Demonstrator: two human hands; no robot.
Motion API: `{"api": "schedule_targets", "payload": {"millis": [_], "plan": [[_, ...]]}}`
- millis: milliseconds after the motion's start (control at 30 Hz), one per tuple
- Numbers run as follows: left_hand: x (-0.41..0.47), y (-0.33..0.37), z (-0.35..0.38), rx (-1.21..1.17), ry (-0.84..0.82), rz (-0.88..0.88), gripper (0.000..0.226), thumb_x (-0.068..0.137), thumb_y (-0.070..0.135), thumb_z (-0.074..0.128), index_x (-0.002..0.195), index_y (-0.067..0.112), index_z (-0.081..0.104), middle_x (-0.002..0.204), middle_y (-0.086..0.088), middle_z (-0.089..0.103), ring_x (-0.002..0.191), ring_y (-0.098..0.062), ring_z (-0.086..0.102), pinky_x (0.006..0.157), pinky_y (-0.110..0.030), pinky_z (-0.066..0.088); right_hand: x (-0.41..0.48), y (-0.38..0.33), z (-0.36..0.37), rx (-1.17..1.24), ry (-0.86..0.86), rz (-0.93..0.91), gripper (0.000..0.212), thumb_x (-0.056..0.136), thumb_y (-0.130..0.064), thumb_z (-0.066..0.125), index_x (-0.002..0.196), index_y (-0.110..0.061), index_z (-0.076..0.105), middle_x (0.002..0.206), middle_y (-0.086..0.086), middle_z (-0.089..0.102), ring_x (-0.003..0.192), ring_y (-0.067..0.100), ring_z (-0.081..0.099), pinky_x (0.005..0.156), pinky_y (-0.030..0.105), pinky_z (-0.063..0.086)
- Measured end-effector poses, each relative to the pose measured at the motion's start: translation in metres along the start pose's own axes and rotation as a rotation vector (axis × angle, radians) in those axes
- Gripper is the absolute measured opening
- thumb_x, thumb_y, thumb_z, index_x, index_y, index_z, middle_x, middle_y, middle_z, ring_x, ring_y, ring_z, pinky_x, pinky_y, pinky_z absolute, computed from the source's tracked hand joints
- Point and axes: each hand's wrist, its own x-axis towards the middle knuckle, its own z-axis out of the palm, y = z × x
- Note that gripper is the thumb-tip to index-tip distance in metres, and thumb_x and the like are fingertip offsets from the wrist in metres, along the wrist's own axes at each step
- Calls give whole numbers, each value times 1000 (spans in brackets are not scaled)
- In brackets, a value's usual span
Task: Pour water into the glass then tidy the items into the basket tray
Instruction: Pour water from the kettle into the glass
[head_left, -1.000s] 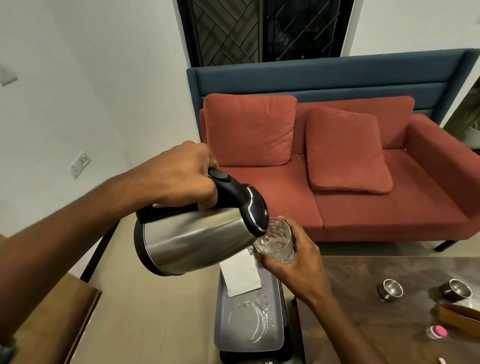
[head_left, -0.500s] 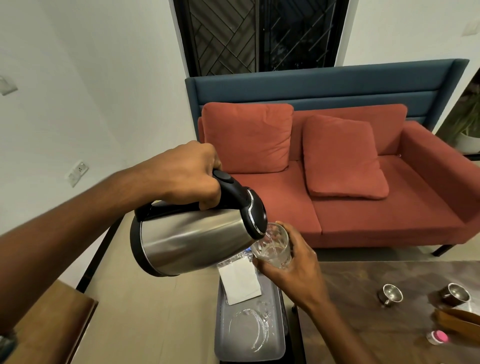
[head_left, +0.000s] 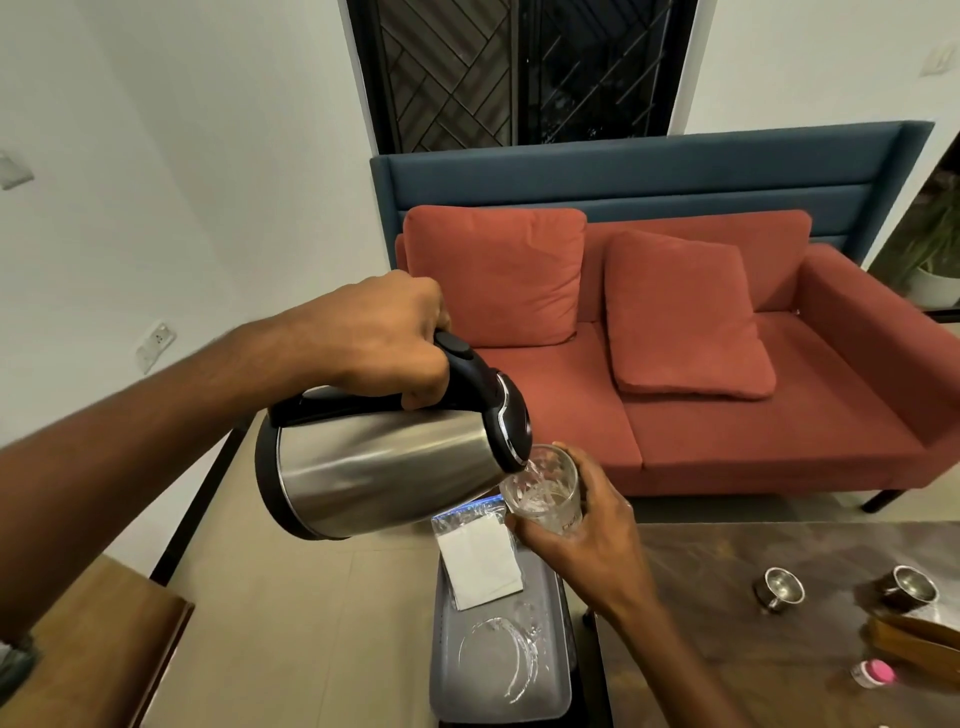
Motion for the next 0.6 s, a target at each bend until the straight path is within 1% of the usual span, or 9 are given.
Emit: {"api": "schedule_targets", "payload": {"millis": [67, 233, 433, 600], "plan": [[0, -1, -1, 3, 5, 0, 15, 53, 9, 77, 64, 8, 67, 44, 5, 47, 48, -17, 44, 43, -27, 30, 1, -1, 0, -3, 7, -6, 89, 67, -52, 94, 145, -40, 52, 130, -17, 69, 116, 7, 68, 96, 40, 60], [0, -2, -2, 11, 3, 5, 14, 53, 10, 77, 64, 9, 69, 44, 5, 49, 47, -17, 45, 42, -26, 31, 2, -3, 0, -5, 30, -14, 84, 68, -46, 96, 141, -41, 54, 126, -18, 70, 114, 4, 68, 95, 38, 59], [0, -3, -2, 18, -11, 2, 15, 54, 10, 77, 68, 8, 72, 44, 6, 49, 48, -16, 46, 42, -25, 30, 2, 0, 2, -8, 30, -3, 87, 67, -51, 96, 142, -43, 52, 127, -18, 70, 114, 4, 68, 96, 38, 60], [1, -4, 0, 20, -14, -2, 14, 54, 9, 76, 65, 8, 67, 43, 6, 44, 46, -16, 42, 41, -24, 27, 2, -1, 3, -12, 35, 1, 88, 66, -51, 95, 142, -42, 53, 127, -17, 70, 115, 5, 68, 96, 39, 60]]}}
